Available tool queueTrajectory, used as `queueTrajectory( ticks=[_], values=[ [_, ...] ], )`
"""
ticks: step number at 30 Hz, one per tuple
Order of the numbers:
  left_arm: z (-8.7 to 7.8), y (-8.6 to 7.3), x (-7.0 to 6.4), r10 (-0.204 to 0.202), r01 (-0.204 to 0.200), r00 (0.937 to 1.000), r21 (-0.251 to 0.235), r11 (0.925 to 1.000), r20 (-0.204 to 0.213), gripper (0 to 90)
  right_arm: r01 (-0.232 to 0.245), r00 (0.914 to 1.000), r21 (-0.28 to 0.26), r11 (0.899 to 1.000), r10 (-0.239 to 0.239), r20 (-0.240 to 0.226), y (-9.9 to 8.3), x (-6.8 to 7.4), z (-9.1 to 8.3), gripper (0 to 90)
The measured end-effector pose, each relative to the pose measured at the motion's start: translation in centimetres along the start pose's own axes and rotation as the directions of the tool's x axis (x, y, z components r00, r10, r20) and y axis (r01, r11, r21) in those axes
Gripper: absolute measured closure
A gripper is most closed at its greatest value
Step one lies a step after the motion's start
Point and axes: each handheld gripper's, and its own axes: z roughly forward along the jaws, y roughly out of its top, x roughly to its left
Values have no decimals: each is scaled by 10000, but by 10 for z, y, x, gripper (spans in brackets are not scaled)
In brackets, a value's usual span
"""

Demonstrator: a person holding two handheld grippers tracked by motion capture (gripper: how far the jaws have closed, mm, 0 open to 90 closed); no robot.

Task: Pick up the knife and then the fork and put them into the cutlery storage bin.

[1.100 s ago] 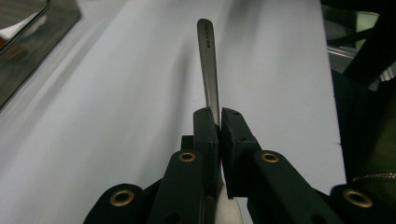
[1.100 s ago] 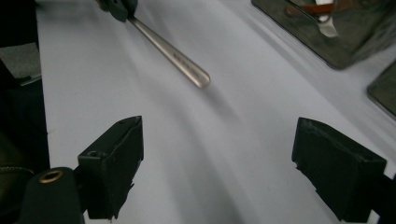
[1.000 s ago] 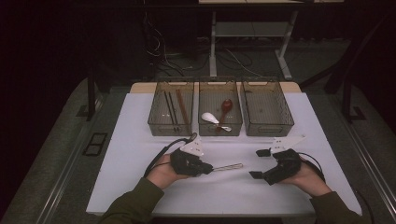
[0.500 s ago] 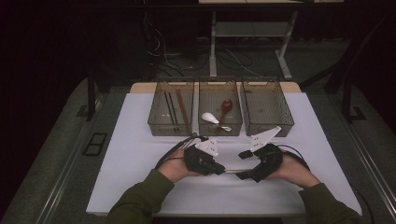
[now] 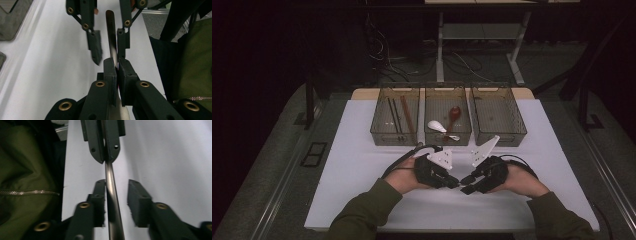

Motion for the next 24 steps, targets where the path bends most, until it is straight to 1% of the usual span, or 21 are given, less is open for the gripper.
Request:
queueTrajectory(
  ticks=[1,2,4,5,7,8,10,11,12,13,14,15,16,17,18,19,20,21,22,23,24],
  values=[
    [0,0,0,4,-4,10000,20,10000,-60,846,22,10000,96,10000,-21,-65,1,1,1,727],
    [0,0,0,20,-20,9999,34,10000,-105,846,94,9999,117,9999,-93,-113,1,1,1,785],
    [-1,0,0,2,-2,9999,-7,10000,-100,846,-3,9995,98,10000,7,-317,2,2,2,801],
    [-1,0,2,198,-198,9997,-13,9998,-152,845,81,9995,95,9999,-78,-316,2,3,2,806],
    [-1,0,1,125,-126,9999,-31,9999,-106,846,199,9994,98,9998,-196,-276,3,3,1,812],
    [-2,0,2,193,-193,9997,-20,9998,-132,846,244,9994,116,9996,-241,-251,3,4,1,815],
    [-2,0,1,144,-145,9999,-142,9998,-30,846,276,9992,180,9995,-271,-279,3,4,2,825],
    [-3,0,1,61,-63,10000,-263,9996,-73,847,242,9992,257,9994,-233,-329,3,5,3,848],
    [-3,0,1,25,-28,9999,-270,9996,-113,860,298,9991,348,9990,-288,-310,3,6,4,866],
    [-3,-1,2,-35,33,10000,-281,9996,-64,858,507,9987,405,9979,-502,-130,3,5,4,867],
    [-3,-2,3,-106,105,9999,-395,9992,-29,856,279,9994,324,9991,-271,-236,4,6,4,867],
    [-3,-2,3,-125,122,9999,-413,9991,-76,851,396,9990,354,9986,-388,-222,4,5,4,867],
    [-3,-2,3,-136,132,9999,-431,9990,-86,846,351,9992,328,9988,-345,-204,4,5,4,867],
    [-3,-2,4,-74,67,9998,-426,9991,-161,816,429,9990,358,9984,-423,-168,4,4,3,867],
    [-4,-2,4,-147,134,9995,-484,9987,-263,767,317,9995,368,9988,-315,-60,3,5,3,866],
    [-5,-3,5,-93,80,9996,-537,9985,-249,720,339,9994,417,9986,-338,-39,3,4,3,866],
    [-6,-4,5,-234,215,9993,-675,9975,-281,672,330,9994,456,9984,-326,-102,2,5,2,866],
    [-7,-5,6,-320,285,9985,-760,9967,-453,625,435,9991,458,9980,-435,-3,2,5,3,866],
    [-8,-7,6,-561,519,9973,-871,9948,-474,574,411,9991,497,9979,-415,75,1,5,3,865],
    [-11,-10,6,-677,624,9964,-1011,9929,-503,533,415,9991,552,9976,-421,108,0,5,2,866],
    [-13,-13,7,-746,675,9954,-1126,9913,-596,499,514,9980,689,9963,-537,331,-1,4,2,865]
  ],
)
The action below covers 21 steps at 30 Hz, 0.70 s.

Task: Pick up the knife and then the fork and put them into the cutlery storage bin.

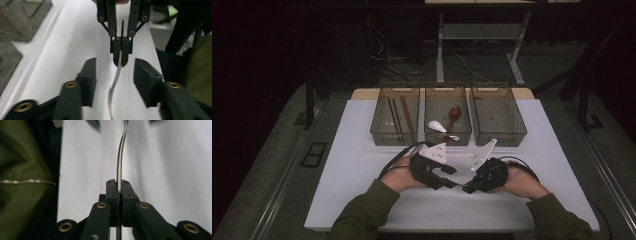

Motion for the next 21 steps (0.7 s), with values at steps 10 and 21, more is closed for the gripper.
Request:
queueTrajectory(
  ticks=[10,21],
  values=[
    [-32,-45,-2,-1528,1406,9786,-945,9855,-1379,337,-766,9944,148,9969,753,743,-19,-7,-6,865],
    [-59,-95,-16,-2993,2562,9035,-1732,9510,-3069,174,-1808,9655,-489,9823,1868,1815,-33,-20,-25,864]
  ],
)
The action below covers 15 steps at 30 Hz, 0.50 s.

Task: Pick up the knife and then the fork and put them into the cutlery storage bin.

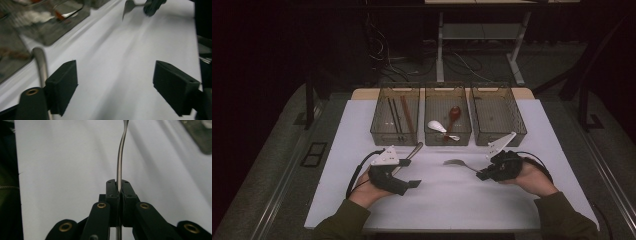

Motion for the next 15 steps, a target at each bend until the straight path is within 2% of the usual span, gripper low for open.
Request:
queueTrajectory(
  ticks=[5,10,12,15],
  values=[
    [-6,-14,-2,-428,418,9979,-209,9989,-480,97,-410,9984,-432,9982,427,380,-1,-6,-12,864],
    [-11,-21,-6,-629,605,9946,-316,9977,-828,10,-979,9924,-885,9912,1040,663,1,-11,-25,864],
    [-12,-23,-7,-780,751,9929,-350,9966,-899,0,-1054,9896,-1043,9889,1147,869,2,-15,-31,864],
    [-11,-24,-7,-749,724,9931,-300,9969,-908,0,-1198,9862,-1287,9844,1329,988,2,-20,-38,864]
  ],
)
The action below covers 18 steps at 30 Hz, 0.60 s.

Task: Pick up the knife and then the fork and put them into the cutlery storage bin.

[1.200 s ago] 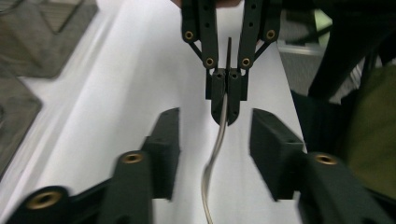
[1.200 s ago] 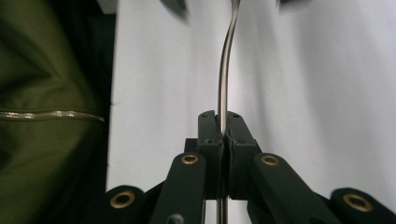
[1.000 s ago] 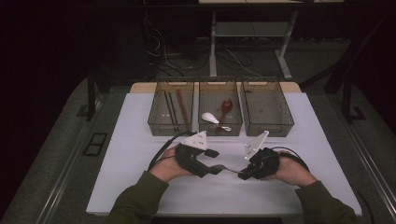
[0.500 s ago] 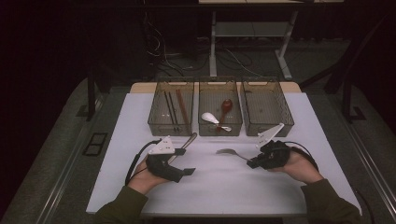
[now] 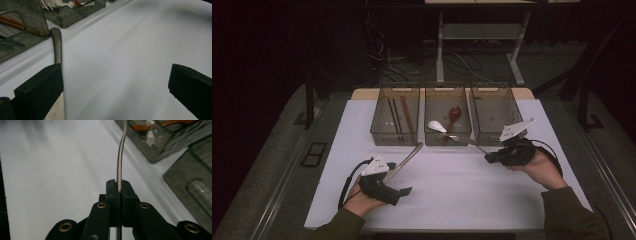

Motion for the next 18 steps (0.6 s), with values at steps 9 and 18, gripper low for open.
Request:
queueTrajectory(
  ticks=[9,18],
  values=[
    [4,-4,1,176,-177,9998,228,9996,30,0,-348,9974,-487,9982,378,618,8,-20,-15,864],
    [5,-3,0,72,-73,10000,222,9997,14,0,-822,9859,-981,9918,953,1375,15,-39,-30,864]
  ],
)
